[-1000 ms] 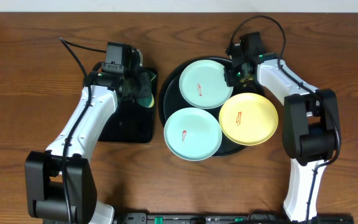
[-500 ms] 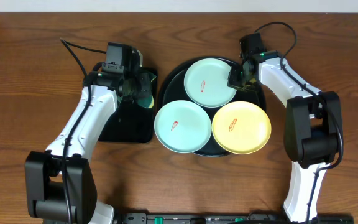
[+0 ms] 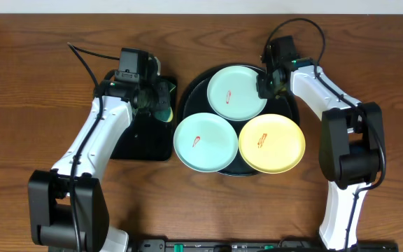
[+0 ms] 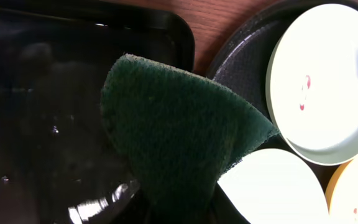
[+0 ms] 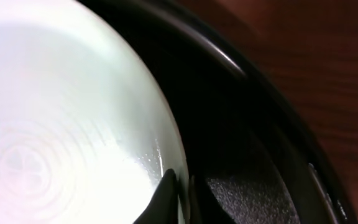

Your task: Clean dirty plates on tray and stack at the side

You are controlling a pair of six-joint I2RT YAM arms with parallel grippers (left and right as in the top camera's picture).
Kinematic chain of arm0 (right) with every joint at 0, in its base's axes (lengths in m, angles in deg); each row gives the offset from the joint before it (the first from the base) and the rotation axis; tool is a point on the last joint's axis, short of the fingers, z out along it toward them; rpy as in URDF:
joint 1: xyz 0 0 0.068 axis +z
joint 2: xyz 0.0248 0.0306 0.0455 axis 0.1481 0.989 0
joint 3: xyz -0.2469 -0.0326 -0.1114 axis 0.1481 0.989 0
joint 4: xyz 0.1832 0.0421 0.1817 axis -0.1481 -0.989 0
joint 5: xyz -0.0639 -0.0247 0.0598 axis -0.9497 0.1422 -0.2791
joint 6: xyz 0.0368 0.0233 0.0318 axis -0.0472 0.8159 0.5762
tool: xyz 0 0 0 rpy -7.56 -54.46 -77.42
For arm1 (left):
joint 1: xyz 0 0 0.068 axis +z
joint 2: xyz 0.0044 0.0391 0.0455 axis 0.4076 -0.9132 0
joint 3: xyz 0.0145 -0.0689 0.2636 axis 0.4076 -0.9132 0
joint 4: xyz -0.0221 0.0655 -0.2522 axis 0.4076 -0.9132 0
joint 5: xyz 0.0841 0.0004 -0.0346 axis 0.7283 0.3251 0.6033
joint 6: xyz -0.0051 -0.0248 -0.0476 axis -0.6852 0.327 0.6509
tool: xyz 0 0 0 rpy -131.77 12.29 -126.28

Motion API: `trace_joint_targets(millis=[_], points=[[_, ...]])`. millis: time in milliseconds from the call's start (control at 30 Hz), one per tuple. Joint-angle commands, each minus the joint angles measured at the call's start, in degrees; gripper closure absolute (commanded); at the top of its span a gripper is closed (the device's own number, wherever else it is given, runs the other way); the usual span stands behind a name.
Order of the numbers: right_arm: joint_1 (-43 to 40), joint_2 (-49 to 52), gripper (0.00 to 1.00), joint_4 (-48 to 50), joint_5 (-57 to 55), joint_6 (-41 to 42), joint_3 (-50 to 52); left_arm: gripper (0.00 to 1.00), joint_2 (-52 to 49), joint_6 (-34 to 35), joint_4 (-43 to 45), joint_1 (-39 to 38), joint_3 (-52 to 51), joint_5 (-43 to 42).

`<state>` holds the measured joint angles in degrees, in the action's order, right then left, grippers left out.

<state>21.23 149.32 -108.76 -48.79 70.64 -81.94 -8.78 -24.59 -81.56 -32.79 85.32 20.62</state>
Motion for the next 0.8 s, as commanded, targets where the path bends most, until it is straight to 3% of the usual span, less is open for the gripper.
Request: trace_joint_targets(millis=[0, 333, 767], points=[[0.24, 0.96, 0.99, 0.42, -0.68, -2.54, 0.48, 0.88, 0.26, -0.83, -0.59, 0.13, 0.76, 2.56], [0.24, 0.96, 0.99, 1.01, -0.68, -1.51, 0.48, 0.88, -0.63, -0.57, -0.61, 0.2, -0.13, 15.45], [0.57, 0.96, 0.99, 0.61, -0.66, -1.29, 0.48, 0.88, -12.57, -0.33, 2.99, 0.28, -1.33, 15.61]])
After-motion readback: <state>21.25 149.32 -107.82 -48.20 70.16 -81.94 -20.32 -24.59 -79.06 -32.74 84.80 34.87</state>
